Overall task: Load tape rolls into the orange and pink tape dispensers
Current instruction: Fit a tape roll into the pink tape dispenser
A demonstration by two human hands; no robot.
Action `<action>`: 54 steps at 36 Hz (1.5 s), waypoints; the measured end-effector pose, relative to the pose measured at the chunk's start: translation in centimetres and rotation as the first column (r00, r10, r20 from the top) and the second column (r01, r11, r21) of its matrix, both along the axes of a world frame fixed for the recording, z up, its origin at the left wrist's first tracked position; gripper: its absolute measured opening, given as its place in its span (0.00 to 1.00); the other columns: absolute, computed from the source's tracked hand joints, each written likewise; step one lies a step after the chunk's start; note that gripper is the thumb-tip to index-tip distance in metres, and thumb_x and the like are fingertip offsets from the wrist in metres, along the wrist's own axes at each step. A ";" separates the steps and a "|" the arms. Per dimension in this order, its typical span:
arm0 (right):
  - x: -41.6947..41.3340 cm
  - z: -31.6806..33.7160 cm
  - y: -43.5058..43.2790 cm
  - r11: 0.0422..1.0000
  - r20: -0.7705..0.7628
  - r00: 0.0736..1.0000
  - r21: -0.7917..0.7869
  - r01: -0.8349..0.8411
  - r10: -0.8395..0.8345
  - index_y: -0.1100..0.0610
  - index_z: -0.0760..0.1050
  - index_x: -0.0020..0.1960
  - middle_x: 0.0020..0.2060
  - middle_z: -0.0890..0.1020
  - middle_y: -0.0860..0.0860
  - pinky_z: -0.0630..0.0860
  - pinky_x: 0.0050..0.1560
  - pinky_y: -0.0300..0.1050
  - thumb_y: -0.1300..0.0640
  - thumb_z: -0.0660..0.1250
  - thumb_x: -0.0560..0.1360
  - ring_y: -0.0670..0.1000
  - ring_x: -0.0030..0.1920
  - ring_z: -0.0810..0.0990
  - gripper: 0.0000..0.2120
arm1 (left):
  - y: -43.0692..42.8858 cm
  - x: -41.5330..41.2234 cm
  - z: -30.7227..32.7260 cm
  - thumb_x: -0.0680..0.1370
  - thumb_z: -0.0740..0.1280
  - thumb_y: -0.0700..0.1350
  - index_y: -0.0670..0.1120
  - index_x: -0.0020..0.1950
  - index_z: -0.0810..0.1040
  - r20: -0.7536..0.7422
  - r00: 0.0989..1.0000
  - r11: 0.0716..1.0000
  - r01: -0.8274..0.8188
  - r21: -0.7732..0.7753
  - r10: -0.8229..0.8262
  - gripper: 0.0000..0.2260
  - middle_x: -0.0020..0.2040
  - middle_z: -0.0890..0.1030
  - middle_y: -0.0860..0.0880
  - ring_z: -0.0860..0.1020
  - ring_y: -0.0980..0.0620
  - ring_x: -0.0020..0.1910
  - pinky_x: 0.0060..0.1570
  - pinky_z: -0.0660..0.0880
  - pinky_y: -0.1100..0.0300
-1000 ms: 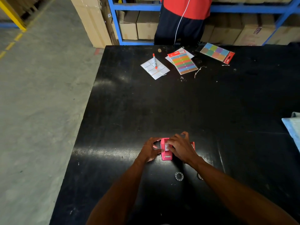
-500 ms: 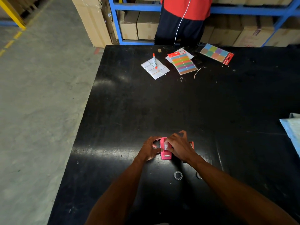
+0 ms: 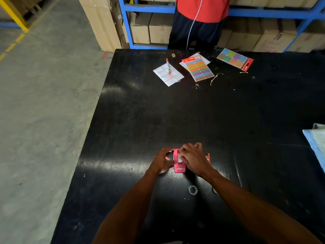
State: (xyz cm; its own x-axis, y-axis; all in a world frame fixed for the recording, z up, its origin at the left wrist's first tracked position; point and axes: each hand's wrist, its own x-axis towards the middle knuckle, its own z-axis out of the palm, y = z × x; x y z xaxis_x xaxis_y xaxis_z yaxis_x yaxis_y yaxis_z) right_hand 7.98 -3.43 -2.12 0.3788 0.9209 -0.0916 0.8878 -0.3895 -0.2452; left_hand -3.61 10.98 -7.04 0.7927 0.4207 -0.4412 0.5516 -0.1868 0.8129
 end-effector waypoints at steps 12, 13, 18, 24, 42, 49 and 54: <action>-2.0 0.1 -2.5 0.996 -0.052 0.999 0.084 0.010 -0.006 0.49 0.79 0.44 0.50 0.75 0.47 0.63 0.55 0.50 0.49 0.59 0.81 0.49 0.52 0.73 0.12 | -0.1 0.0 -0.8 0.68 0.78 0.42 0.52 0.64 0.75 0.026 1.000 0.997 0.016 0.076 -0.018 0.27 0.61 0.76 0.48 0.78 0.48 0.50 0.53 0.80 0.50; -2.2 0.1 -2.8 0.996 -0.058 0.998 0.092 0.014 -0.008 0.49 0.79 0.45 0.50 0.75 0.47 0.63 0.54 0.49 0.48 0.58 0.81 0.49 0.51 0.73 0.12 | 0.0 0.0 -0.9 0.67 0.78 0.42 0.52 0.64 0.75 0.029 0.999 0.997 0.019 0.079 -0.022 0.27 0.61 0.75 0.48 0.77 0.49 0.50 0.53 0.80 0.50; -4.0 -0.6 -4.1 0.966 -0.064 0.997 0.253 0.053 -0.038 0.49 0.79 0.45 0.46 0.76 0.47 0.62 0.57 0.51 0.49 0.58 0.79 0.47 0.44 0.72 0.12 | 0.1 0.1 -1.2 0.68 0.78 0.44 0.51 0.65 0.75 0.026 0.999 0.994 0.031 0.100 -0.034 0.27 0.60 0.75 0.50 0.76 0.52 0.48 0.51 0.78 0.59; -5.1 -2.2 -4.7 0.967 -0.045 0.998 0.249 0.055 -0.045 0.51 0.80 0.44 0.46 0.77 0.49 0.60 0.52 0.45 0.50 0.59 0.78 0.45 0.46 0.71 0.12 | 0.3 0.2 -1.4 0.68 0.78 0.44 0.50 0.65 0.75 0.028 0.998 0.991 0.056 0.119 -0.060 0.27 0.58 0.74 0.52 0.76 0.53 0.49 0.50 0.77 0.62; -7.0 -4.9 -3.8 0.966 -0.082 0.962 -0.003 0.260 -0.259 0.51 0.75 0.51 0.51 0.75 0.50 0.64 0.50 0.46 0.54 0.60 0.81 0.53 0.51 0.74 0.05 | 0.1 0.2 -1.4 0.68 0.79 0.44 0.49 0.65 0.75 0.010 0.999 0.993 0.051 0.109 -0.052 0.27 0.60 0.75 0.49 0.78 0.50 0.51 0.49 0.78 0.60; -7.4 -3.4 -3.7 0.984 0.007 0.985 -0.049 0.172 -0.172 0.51 0.80 0.48 0.46 0.78 0.50 0.64 0.50 0.48 0.54 0.64 0.79 0.51 0.46 0.76 0.06 | -0.6 -0.1 -0.8 0.72 0.75 0.46 0.49 0.69 0.71 -0.017 0.998 0.988 0.067 0.137 -0.065 0.27 0.64 0.74 0.47 0.76 0.51 0.54 0.50 0.74 0.63; -8.3 -2.7 -6.3 0.994 0.020 0.996 -0.064 0.090 -0.089 0.50 0.83 0.44 0.47 0.79 0.50 0.69 0.54 0.50 0.52 0.64 0.79 0.51 0.47 0.77 0.10 | -2.3 -1.0 0.6 0.79 0.65 0.47 0.48 0.74 0.65 -0.026 0.997 0.974 0.074 0.215 -0.070 0.23 0.70 0.71 0.45 0.73 0.45 0.66 0.66 0.69 0.53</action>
